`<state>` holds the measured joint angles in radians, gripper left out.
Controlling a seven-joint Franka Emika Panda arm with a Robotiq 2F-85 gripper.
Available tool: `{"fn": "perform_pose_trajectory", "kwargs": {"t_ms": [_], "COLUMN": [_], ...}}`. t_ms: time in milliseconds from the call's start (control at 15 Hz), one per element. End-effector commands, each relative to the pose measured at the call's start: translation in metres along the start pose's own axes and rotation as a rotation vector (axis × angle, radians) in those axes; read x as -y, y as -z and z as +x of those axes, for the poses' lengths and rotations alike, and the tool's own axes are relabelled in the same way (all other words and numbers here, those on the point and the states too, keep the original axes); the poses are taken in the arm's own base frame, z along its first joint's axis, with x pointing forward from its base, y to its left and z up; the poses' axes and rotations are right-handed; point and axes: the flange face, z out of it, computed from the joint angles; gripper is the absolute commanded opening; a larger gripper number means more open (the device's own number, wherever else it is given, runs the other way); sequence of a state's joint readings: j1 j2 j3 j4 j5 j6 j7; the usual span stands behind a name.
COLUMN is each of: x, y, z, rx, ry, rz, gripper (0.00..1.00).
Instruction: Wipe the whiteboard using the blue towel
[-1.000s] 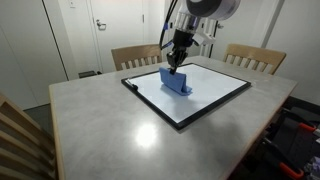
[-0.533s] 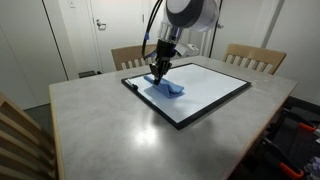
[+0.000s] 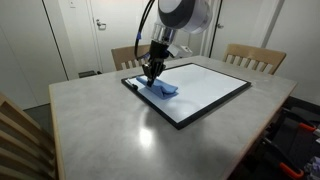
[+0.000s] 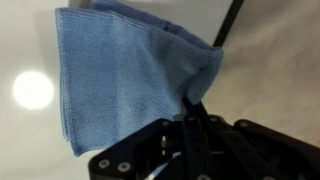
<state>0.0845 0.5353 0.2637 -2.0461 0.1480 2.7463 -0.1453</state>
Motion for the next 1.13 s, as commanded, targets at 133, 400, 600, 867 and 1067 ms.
{"fn": "perform_pose_trajectory", "kwargs": {"t_ms": [133, 400, 600, 867, 1067], "x": [0.001, 0.008, 0.017, 0.031, 0.033], "y": [-0.006, 0.019, 0.046, 0.088, 0.102], "z": [0.001, 0.008, 0.017, 0.026, 0.029], "rx": [0.031, 0.019, 0.01, 0.013, 0.039], "ry": [-0.02, -0.001, 0.018, 0.046, 0.048], "rz": [0.033, 0.014, -0.005, -0.024, -0.017], "gripper": [0.34, 0.64, 0.85, 1.0, 1.0]}}
